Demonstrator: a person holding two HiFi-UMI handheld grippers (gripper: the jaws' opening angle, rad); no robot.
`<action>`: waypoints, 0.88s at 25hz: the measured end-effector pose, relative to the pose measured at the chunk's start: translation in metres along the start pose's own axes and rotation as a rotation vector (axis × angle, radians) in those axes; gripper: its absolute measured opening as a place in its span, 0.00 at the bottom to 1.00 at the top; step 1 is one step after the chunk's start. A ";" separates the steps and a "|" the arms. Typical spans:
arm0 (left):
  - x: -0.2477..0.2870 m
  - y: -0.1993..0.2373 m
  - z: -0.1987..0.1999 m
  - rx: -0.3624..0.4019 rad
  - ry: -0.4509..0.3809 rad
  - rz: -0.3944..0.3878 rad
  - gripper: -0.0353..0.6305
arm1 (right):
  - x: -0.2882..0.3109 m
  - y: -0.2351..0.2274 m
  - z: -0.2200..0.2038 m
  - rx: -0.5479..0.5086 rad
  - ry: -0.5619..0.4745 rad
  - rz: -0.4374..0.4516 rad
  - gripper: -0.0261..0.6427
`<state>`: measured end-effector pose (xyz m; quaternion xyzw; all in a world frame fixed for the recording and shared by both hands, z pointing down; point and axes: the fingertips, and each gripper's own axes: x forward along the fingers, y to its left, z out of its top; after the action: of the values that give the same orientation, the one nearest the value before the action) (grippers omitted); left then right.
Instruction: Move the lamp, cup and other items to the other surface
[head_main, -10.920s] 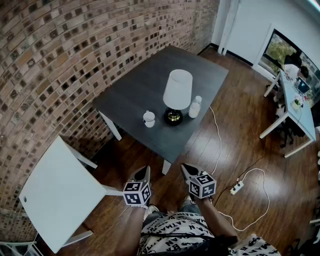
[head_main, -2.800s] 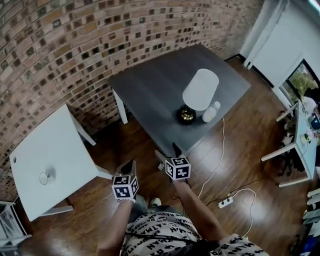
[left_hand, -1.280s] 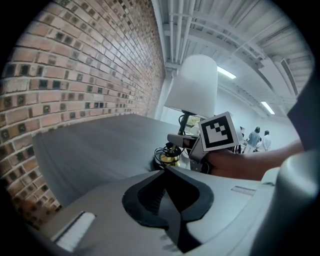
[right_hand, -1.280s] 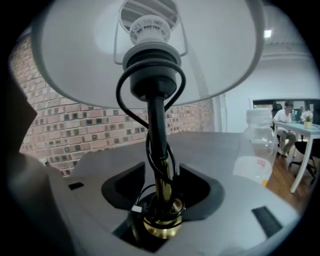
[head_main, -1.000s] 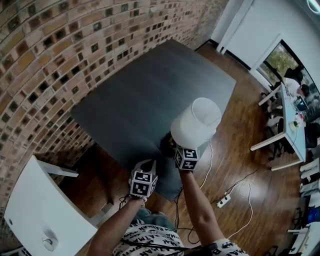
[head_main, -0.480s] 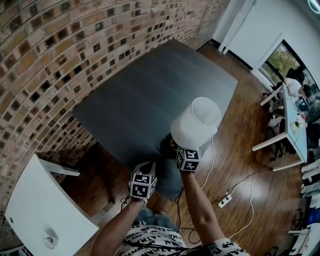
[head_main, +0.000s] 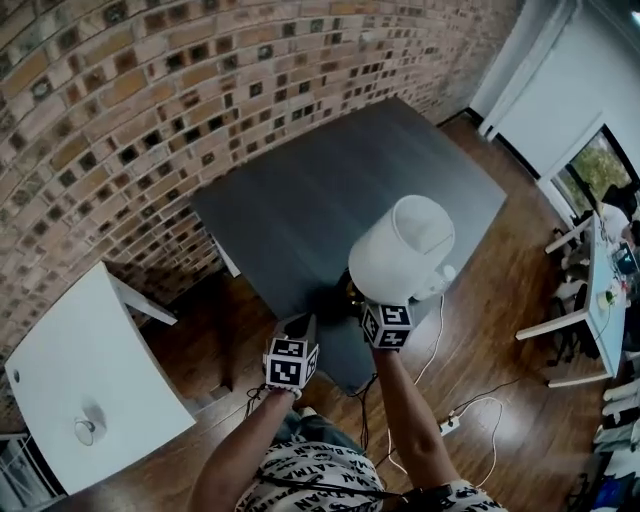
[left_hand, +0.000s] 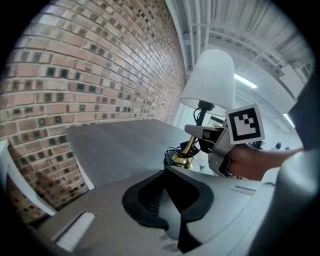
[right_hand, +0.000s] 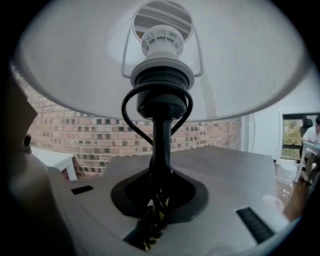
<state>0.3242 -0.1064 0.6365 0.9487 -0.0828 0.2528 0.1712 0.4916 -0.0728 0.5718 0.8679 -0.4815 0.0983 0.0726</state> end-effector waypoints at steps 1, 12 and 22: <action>-0.009 0.005 -0.001 -0.011 -0.012 0.026 0.05 | -0.002 0.013 0.003 -0.008 -0.005 0.030 0.13; -0.148 0.066 -0.059 -0.213 -0.141 0.375 0.05 | -0.035 0.196 0.005 -0.104 -0.021 0.444 0.13; -0.310 0.129 -0.151 -0.434 -0.216 0.716 0.05 | -0.072 0.409 0.006 -0.188 -0.021 0.830 0.13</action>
<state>-0.0416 -0.1486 0.6383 0.8232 -0.4753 0.1721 0.2587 0.1069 -0.2300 0.5610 0.5910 -0.7976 0.0659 0.1009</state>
